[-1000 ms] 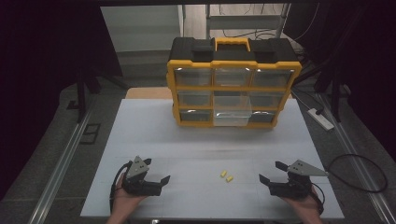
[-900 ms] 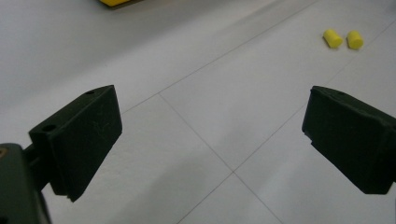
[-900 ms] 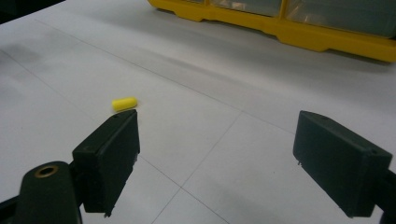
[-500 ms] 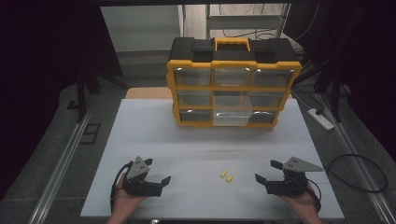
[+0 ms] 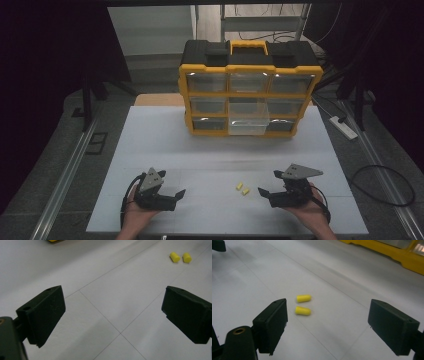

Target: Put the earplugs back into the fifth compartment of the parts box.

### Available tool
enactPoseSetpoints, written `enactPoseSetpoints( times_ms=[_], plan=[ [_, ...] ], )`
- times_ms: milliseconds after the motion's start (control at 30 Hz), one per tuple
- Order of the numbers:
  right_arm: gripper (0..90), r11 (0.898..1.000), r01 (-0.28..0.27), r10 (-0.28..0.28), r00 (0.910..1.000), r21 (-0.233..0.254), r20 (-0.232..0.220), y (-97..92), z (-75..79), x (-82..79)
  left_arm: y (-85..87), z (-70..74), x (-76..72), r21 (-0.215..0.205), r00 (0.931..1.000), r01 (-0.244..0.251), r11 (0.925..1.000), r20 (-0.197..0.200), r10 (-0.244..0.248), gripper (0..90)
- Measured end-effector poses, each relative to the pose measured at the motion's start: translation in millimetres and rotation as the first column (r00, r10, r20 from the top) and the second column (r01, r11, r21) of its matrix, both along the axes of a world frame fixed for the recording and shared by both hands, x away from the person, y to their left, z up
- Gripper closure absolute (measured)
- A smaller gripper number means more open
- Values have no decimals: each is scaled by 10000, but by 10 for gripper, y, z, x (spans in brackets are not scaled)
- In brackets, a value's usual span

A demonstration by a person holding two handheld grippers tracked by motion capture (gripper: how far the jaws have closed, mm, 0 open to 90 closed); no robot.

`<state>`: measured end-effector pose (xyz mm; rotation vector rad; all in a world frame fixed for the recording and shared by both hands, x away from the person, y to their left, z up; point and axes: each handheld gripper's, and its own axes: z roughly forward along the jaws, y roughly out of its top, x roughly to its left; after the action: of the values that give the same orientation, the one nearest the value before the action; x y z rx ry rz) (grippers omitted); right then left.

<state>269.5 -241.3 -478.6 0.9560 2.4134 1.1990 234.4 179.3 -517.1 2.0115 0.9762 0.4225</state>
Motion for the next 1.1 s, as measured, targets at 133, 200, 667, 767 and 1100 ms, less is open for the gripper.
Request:
enactPoseSetpoints(
  times_ms=[133, 200, 667, 767, 1100],
  plan=[
    [170, 9997, -173, 173, 9998, -192, -25, 82, -15, 27, -5, 1, -7, -19, 10000, 4, 10000, 15, -4, 52],
    [170, 9993, -261, 258, 9996, -276, -96, 133, -29, 57, -9, -1, -1, -9, 10000, -2, 10000, 5, 2, 53],
    [181, 9922, -685, 628, 9964, -1041, -572, 475, -131, 211, -1, -17, 7, 49, 10000, -49, 10000, -38, 49, 54],
    [186, 9883, -720, 616, 9949, -1343, -799, 528, -191, 220, -1, -21, 9, 86, 10000, -43, 10000, -42, 43, 54],
    [260, 9827, -716, 536, 9927, -1706, -1080, 609, -340, 174, 5, -29, 18, 112, 10000, -23, 9999, -96, 24, 55]
  ],
)
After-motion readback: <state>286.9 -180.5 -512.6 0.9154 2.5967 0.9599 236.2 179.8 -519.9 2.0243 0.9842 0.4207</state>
